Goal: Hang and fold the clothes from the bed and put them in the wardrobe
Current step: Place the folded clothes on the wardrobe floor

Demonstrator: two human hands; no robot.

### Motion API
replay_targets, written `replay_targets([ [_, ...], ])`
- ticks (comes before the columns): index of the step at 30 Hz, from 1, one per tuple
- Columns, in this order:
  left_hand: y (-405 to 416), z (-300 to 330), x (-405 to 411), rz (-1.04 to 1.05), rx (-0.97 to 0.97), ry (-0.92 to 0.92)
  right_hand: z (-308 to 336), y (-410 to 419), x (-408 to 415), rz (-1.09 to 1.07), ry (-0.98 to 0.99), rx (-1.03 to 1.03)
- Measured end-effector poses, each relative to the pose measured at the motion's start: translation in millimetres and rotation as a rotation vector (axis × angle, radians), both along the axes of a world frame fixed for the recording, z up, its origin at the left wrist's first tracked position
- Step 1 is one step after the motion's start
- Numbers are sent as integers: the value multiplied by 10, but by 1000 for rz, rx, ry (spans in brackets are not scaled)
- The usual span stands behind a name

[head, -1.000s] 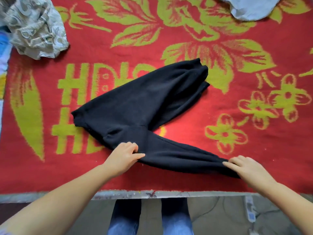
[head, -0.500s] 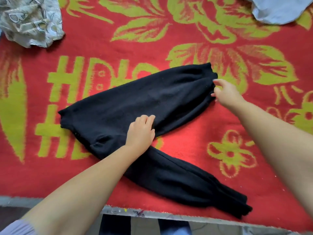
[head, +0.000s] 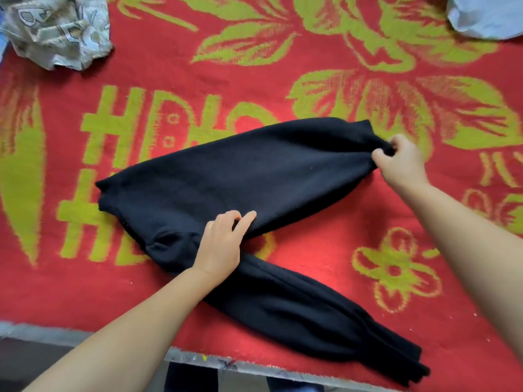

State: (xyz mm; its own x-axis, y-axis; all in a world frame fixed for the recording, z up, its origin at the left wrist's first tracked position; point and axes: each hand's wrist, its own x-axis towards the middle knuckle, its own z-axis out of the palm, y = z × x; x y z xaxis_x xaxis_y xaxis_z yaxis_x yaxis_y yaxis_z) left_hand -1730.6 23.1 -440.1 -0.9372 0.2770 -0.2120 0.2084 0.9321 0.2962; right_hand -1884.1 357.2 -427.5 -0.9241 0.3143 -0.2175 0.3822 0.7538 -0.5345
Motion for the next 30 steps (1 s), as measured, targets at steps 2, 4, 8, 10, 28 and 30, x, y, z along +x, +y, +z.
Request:
replay_targets([
  [2,-28,-67,47,-113,-29,-25,-104,94,90,59,-154,84],
  [4,-60,-121,74,-157,-30,-75,-201,110,147,33,-237,35],
  [8,-256,-100,246,-218,-107,-80,-191,-144,562,21,-190,-2],
  [10,-390,-13,404,-233,-121,-16,-107,-297,952,100,-144,-27],
  [28,-768,-78,691,-286,-178,8,471,53,2220,170,-1280,-695],
  [30,-803,-49,555,-141,32,-80,750,-3,1966,22,-1113,-844],
])
